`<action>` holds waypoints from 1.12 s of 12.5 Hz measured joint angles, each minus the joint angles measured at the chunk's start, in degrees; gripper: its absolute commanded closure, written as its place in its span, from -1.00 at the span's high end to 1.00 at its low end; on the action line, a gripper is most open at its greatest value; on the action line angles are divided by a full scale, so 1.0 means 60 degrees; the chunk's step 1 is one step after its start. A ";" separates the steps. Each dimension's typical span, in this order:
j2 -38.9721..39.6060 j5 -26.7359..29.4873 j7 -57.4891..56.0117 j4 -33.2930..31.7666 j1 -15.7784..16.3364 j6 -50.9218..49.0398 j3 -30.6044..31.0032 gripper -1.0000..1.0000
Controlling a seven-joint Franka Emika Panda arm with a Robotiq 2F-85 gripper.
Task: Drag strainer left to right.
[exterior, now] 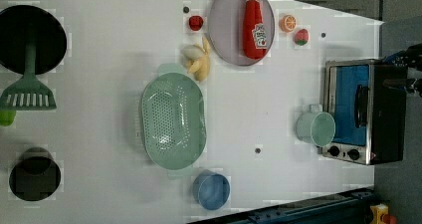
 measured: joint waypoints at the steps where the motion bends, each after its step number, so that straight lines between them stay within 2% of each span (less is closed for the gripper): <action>1: -0.0929 -0.0044 0.0161 -0.1054 0.0009 -0.1053 -0.0036 0.59; 3: -0.2955 -0.0059 0.0583 -0.2397 0.0099 -0.1984 -0.0251 1.00; 5: -0.4288 0.0171 0.0655 -0.2415 -0.0035 -0.1805 -0.0273 1.00; 7: -0.4785 0.0284 0.0762 -0.1800 0.0028 -0.1638 -0.0174 1.00; 10: -0.4514 0.1015 0.1160 -0.1669 0.0002 -0.1362 0.0605 1.00; 14: -0.2311 0.0901 0.3683 -0.2173 0.0496 0.0009 0.2902 1.00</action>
